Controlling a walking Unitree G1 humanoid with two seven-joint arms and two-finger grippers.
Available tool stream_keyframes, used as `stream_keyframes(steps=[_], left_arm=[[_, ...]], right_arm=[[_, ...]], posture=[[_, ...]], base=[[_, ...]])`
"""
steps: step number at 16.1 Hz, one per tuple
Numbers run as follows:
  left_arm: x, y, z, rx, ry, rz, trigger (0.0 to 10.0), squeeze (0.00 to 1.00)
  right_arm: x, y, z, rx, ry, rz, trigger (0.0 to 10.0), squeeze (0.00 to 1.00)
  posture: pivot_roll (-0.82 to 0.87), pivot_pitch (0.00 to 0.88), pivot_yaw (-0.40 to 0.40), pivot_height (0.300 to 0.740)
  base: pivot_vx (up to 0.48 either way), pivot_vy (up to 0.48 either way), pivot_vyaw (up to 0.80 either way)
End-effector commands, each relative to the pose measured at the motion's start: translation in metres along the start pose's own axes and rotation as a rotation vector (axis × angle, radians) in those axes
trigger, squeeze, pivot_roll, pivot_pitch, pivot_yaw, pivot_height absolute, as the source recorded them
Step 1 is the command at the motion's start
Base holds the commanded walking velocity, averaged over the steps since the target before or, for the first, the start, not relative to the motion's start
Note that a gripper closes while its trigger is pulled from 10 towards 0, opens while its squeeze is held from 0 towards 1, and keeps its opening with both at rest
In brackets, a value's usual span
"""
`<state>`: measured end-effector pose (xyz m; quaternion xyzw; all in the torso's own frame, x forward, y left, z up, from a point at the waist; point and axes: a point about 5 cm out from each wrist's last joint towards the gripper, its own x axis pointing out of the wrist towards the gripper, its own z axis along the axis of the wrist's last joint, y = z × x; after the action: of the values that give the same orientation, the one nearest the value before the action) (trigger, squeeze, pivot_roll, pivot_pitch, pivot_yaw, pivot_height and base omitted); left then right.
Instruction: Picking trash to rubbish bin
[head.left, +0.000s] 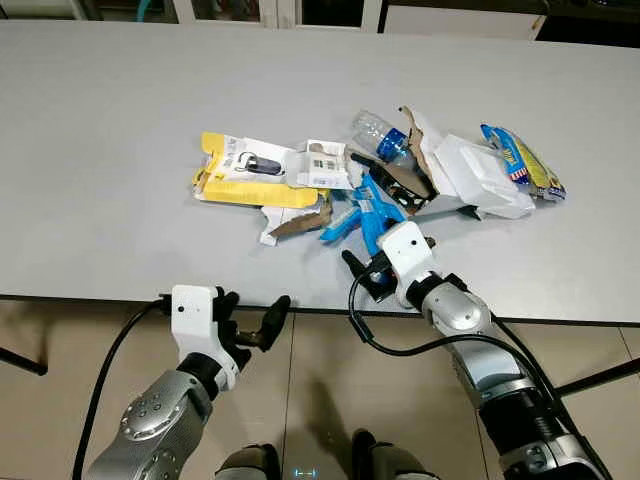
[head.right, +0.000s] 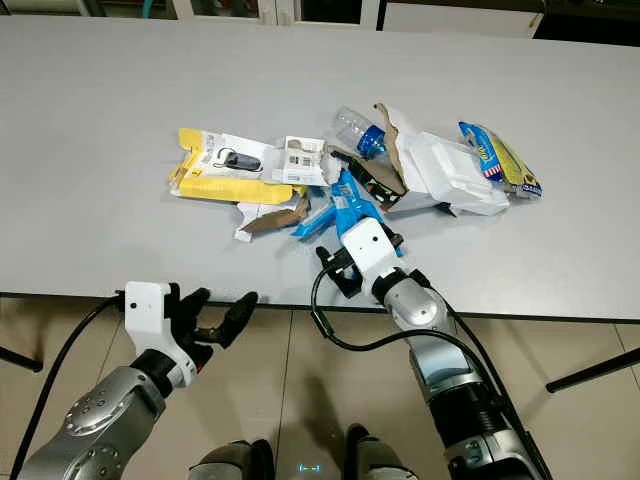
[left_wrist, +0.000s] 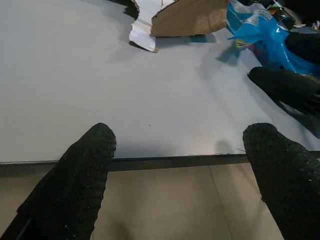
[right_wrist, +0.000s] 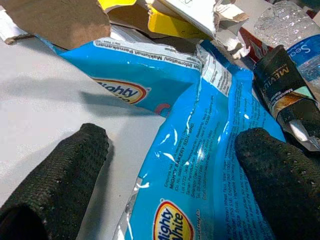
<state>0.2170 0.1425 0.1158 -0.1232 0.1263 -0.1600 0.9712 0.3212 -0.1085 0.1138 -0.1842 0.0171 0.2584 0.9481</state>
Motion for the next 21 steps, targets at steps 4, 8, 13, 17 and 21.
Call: stream_keyframes(steps=[4, 8, 13, 17, 21], left_arm=[[-0.0035, -0.0059, -0.0016, 0.003, 0.024, -0.041, 10.0, 0.0], [-0.0037, -0.0061, -0.0019, 0.003, 0.027, -0.044, 10.0, 0.0], [-0.0029, -0.0059, -0.0018, 0.003, 0.029, -0.046, 10.0, 0.0], [-0.0025, -0.0059, -0.0019, 0.001, 0.028, -0.045, 10.0, 0.0], [-0.0024, -0.0056, -0.0021, -0.004, 0.03, -0.044, 10.0, 0.0]], right_arm=[[-0.0073, 0.0122, -0.0286, 0.027, 0.134, 0.067, 0.0, 0.0], [-0.0085, 0.0155, -0.0311, 0.032, 0.145, 0.087, 0.0, 0.0], [-0.0079, 0.0164, -0.0302, 0.038, 0.141, 0.09, 0.0, 0.0], [-0.0072, 0.0164, -0.0288, 0.06, 0.132, 0.081, 0.0, 0.0], [-0.0065, 0.0148, -0.0267, 0.079, 0.117, 0.061, 0.0, 0.0]], posture=[[0.02, 0.213, 0.001, 0.74], [0.02, 0.216, 0.003, 0.74], [0.02, 0.213, 0.004, 0.74], [0.02, 0.211, 0.004, 0.74], [0.03, 0.211, 0.005, 0.74]], base=[[0.0, 0.0, 0.0], [0.0, 0.0, 0.0], [0.0, 0.0, 0.0], [0.0, 0.0, 0.0], [0.0, 0.0, 0.0]])
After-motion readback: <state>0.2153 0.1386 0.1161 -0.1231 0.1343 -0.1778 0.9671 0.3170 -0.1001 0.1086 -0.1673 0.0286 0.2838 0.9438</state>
